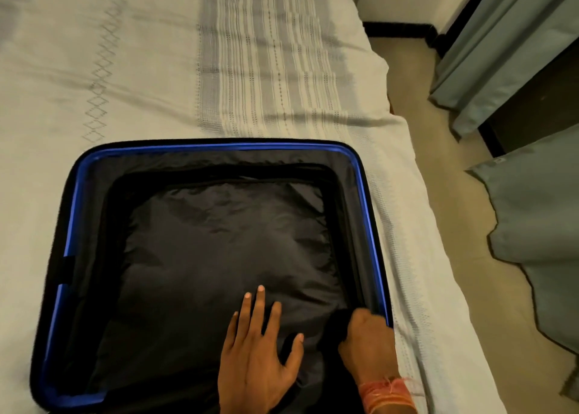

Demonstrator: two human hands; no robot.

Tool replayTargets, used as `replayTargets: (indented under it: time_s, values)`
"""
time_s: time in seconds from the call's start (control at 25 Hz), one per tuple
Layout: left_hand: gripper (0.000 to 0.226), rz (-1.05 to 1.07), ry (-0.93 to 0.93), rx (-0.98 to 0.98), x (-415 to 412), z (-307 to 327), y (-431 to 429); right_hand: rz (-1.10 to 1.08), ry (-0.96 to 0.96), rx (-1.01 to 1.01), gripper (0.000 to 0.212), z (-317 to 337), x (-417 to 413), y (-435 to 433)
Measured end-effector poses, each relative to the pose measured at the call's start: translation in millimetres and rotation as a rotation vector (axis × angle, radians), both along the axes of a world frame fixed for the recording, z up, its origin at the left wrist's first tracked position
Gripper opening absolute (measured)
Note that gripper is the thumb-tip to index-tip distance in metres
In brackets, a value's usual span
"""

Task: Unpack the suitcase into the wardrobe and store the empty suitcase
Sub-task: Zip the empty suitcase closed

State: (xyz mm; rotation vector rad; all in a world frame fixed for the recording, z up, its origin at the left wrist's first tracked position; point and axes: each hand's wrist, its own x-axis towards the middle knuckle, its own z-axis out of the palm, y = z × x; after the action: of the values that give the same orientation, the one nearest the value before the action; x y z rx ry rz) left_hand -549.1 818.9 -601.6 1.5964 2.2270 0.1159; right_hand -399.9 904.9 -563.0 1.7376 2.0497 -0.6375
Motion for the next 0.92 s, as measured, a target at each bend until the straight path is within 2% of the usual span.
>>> replayTargets:
  time_s: [0.12, 0.16, 0.2, 0.24, 0.32, 0.36, 0.4, 0.48, 0.52, 0.56, 0.64, 0.72, 0.8, 0.88, 0.92]
  values:
    - [0.063, 0.001, 0.004, -0.01, -0.7, 0.7, -0.5, -0.025, -0.104, -0.122, 0.048, 17.5, 9.2, -0.4]
    - [0.062, -0.003, 0.005, -0.009, -0.9, 1.3, 0.0, -0.108, -0.142, -0.088, 0.037, 22.5, 5.8, 6.3]
    - [0.062, -0.007, 0.003, -0.009, -0.7, 1.7, 0.0, -0.126, -0.175, -0.028, 0.026, 22.4, 5.1, 8.1]
    - [0.062, -0.011, 0.002, -0.006, -0.2, 1.7, -0.1, -0.079, -0.13, 0.002, 0.02, 21.8, 4.9, 9.5]
    - [0.063, -0.018, 0.002, 0.006, -0.5, 1.1, -0.6, 0.124, -0.166, -0.033, 0.039, 16.9, 5.2, 5.5]
    - [0.063, -0.021, -0.001, 0.001, -0.7, 1.2, 0.0, 0.12, -0.147, -0.065, 0.047, 14.0, 9.1, 3.5]
    - [0.065, -0.023, -0.002, -0.007, -0.5, 1.3, 1.1, 0.107, -0.118, 0.028, 0.049, 9.8, 8.3, 11.3]
    - [0.069, -0.028, -0.029, -0.037, 0.7, -3.1, 2.9, 0.11, -0.17, 0.07, 0.037, 19.9, -3.1, 30.3]
    - [0.072, -0.029, -0.058, -0.051, -0.2, -6.7, 2.3, 0.049, -0.136, 0.114, 0.023, 25.8, -10.9, 42.7]
    - [0.075, -0.035, -0.085, -0.047, -2.7, -9.9, 4.5, 0.0, -0.126, 0.134, 0.018, 24.4, -16.8, 56.4]
    - [0.081, -0.024, -0.079, 0.006, -7.3, -13.9, 14.5, -0.029, -0.017, 0.245, 0.023, 14.1, -25.1, 85.0]
    - [0.085, -0.004, -0.107, 0.041, -11.2, -12.4, 40.6, -0.071, 0.069, 0.302, 0.023, 7.6, -35.9, 118.7]
    - [0.086, 0.063, -0.22, 0.097, -16.9, -0.3, 89.9, -0.075, 0.118, 0.309, 0.021, 6.4, -47.4, 151.4]
    - [0.071, 0.094, -0.321, 0.14, -27.4, 12.5, 151.4, 0.02, 0.106, 0.317, 0.018, 5.4, -57.7, 175.4]
    - [0.062, 0.066, -0.311, 0.178, -32.4, 13.7, 178.5, 0.065, 0.119, 0.33, 0.017, 3.8, -60.4, 184.5]
